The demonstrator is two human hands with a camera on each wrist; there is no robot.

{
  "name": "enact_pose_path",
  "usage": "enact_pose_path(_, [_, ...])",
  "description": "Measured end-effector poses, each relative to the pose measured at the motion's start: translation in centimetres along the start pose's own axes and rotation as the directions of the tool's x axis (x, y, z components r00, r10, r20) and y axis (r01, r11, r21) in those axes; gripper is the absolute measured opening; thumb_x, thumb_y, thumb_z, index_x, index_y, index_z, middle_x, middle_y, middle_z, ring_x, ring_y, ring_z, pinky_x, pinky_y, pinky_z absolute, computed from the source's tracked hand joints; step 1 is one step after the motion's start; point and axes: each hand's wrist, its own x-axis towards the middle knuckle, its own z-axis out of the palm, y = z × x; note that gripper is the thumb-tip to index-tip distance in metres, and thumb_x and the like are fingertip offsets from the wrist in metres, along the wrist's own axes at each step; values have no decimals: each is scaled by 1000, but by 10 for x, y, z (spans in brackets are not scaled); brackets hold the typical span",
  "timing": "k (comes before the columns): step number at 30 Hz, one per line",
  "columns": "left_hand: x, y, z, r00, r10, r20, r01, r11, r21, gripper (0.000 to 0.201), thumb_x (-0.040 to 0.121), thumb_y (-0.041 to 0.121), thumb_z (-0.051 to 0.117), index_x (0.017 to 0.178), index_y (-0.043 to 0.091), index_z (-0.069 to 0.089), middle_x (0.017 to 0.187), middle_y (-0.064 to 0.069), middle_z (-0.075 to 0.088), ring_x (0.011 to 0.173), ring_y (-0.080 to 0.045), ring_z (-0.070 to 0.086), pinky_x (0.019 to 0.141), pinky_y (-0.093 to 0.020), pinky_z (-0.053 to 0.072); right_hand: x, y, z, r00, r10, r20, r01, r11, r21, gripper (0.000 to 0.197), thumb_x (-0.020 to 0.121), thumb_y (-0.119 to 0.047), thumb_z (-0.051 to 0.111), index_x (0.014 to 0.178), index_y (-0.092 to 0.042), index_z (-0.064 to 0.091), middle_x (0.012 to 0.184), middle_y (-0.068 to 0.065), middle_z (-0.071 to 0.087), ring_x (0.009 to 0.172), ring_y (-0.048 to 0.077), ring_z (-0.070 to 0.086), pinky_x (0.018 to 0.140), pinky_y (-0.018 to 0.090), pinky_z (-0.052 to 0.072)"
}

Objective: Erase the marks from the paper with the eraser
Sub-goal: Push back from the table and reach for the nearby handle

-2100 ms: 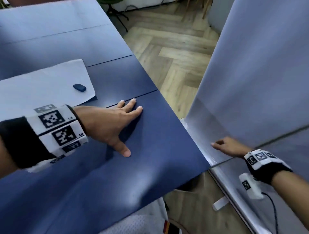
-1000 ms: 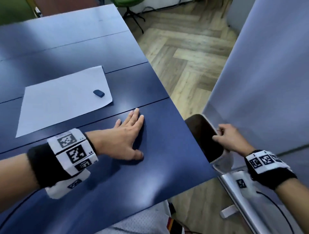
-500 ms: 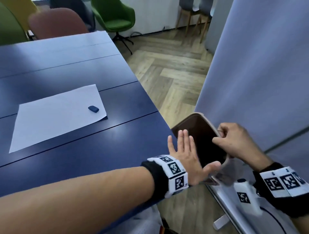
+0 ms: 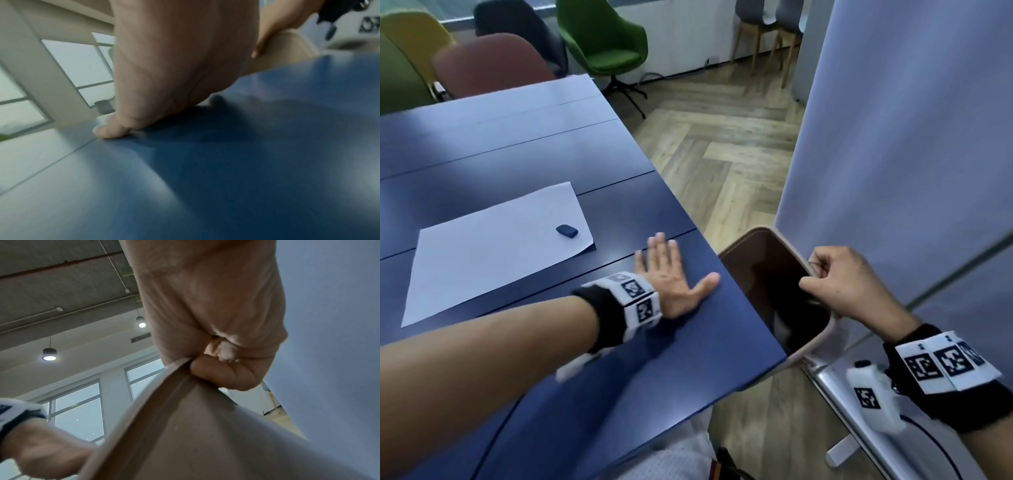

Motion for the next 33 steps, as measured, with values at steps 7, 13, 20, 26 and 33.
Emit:
enact_pose_path(7, [-37, 77, 2, 870, 486, 82, -484, 874, -45, 87, 96, 65, 23, 153, 9, -13, 159, -5, -24, 146, -15, -22, 119, -43, -10, -5, -6, -6, 1000, 11, 12, -11, 1000, 1, 31, 65, -8, 69, 54, -12, 41, 50, 2, 44, 50, 17, 39, 51, 30, 34])
enact_pose_path(13, [-35, -64, 5, 945, -322, -56, 317, 945, -84, 98, 89, 74, 16, 152, 6, -17, 157, -13, -29, 145, -25, -26, 118, -48, -9, -15, -3, -4, 1000, -2, 22, 2, 1000, 0, 31, 64, -8, 69, 54, -12, 40, 48, -1, 41, 47, 14, 37, 47, 22, 32])
enact_pose_path(20, [-38, 74, 27, 984, 177, 33, -173, 981, -89, 119, 65, 90, -9, 152, 8, -14, 158, -9, -27, 141, -20, -33, 114, -51, -21, -23, -1, 1, 1000, 3, 14, -4, 1000, 20, 32, 62, -6, 70, 52, -13, 40, 47, -1, 40, 46, 12, 35, 49, 20, 34])
enact_pose_path(26, [-70, 41, 6, 999, 35, -28, -41, 967, -251, 91, 94, 68, 19, 152, 7, -14, 158, -8, -27, 146, -19, -24, 119, -42, -9, -28, 8, 1, 1000, 22, -22, -21, 999, 37, 27, 65, -7, 70, 55, -6, 45, 48, 0, 41, 49, 15, 36, 52, 30, 34])
enact_pose_path(33, [-115, -27, 46, 963, -263, 65, 269, 956, -117, 126, 57, 93, -12, 148, 7, -24, 153, -17, -34, 141, -29, -34, 114, -54, -17, -24, 13, 20, 996, 59, 70, -55, 997, -55, 30, 73, -14, 75, 60, -11, 49, 59, 6, 56, 58, 21, 49, 54, 22, 36])
